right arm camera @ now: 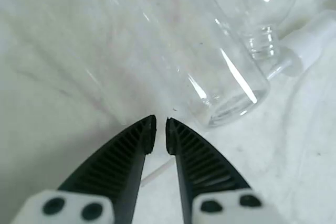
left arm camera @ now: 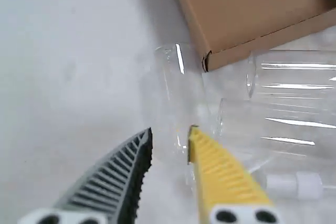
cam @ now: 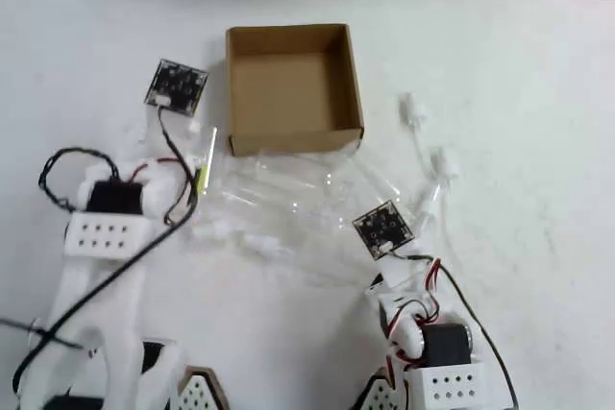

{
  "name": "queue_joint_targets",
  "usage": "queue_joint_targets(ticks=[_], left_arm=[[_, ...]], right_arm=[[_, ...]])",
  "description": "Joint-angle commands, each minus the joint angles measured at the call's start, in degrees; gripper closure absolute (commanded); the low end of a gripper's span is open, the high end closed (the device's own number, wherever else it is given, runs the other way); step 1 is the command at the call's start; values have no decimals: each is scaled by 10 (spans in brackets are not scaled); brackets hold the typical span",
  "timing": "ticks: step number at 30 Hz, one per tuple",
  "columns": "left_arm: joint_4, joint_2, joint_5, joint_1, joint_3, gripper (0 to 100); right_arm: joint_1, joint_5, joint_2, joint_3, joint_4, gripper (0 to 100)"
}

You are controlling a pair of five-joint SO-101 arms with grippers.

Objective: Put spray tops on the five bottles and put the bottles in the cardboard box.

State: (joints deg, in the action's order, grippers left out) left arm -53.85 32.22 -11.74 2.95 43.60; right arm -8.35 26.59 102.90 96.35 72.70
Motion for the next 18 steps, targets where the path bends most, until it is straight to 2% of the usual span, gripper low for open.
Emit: queue_joint_targets(ticks=[1,11,18], left_arm=[[15,-73,0,2,-78,810],[11,-349,0,18,-257,812],[11,-483,0,51,-347,810]], right_arm=[[3,5,2,5,0,981],[3,5,2,5,0,981],[3,5,2,5,0,981]])
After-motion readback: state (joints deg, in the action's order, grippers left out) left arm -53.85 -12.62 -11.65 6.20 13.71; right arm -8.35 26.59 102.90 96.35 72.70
